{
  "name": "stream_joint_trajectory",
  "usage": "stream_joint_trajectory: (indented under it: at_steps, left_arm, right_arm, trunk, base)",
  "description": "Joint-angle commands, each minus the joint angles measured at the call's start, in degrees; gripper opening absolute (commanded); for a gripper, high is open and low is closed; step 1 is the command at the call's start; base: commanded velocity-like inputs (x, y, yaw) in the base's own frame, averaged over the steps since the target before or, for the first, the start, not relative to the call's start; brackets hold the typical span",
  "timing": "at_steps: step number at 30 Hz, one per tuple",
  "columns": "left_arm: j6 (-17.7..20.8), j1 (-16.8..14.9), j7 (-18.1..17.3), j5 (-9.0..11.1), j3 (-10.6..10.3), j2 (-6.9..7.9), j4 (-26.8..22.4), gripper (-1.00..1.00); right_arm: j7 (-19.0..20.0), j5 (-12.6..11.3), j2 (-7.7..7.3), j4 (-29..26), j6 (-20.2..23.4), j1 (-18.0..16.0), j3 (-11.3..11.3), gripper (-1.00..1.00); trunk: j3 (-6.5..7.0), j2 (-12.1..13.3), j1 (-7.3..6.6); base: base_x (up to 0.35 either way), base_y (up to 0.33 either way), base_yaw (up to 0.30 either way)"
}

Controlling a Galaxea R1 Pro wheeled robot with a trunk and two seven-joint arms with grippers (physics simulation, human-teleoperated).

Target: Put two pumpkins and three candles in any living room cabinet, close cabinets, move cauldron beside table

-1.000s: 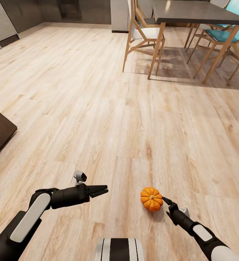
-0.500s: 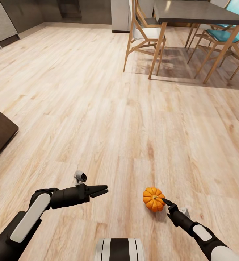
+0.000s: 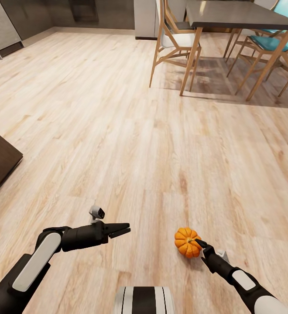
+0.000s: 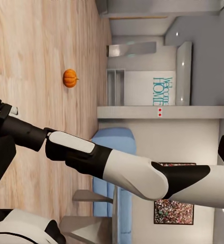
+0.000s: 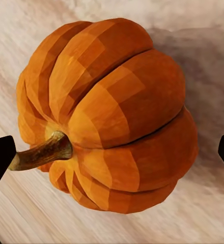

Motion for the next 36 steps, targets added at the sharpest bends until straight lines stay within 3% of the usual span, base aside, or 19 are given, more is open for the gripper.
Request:
stream_joint_trajectory:
  at_steps: [1, 32, 36]
  left_arm:
    - [0.14, -0.04, -0.26, -0.1, -0.04, 0.03, 0.01, 1.0]
    - [0.14, -0.04, -0.16, -0.1, -0.02, 0.03, -0.02, 1.0]
    - [0.14, -0.04, -0.12, -0.1, -0.03, 0.03, -0.02, 1.0]
  right_arm:
    - [0.04, -0.33, 0.0, 0.0, 0.49, -0.02, -0.26, 1.0]
    - [-0.14, -0.24, 0.02, 0.08, 0.49, -0.02, -0.17, 1.0]
    - [-0.14, -0.24, 0.06, 0.08, 0.49, -0.02, -0.17, 1.0]
  trunk:
    - [-0.03, -0.01, -0.01]
    - [-0.03, -0.01, -0.01]
    - [-0.92, -0.07, 0.1]
  base:
    - [0.029, 0.025, 0.0]
    - [0.003, 0.003, 0.0]
    - [0.0, 0.0, 0.0]
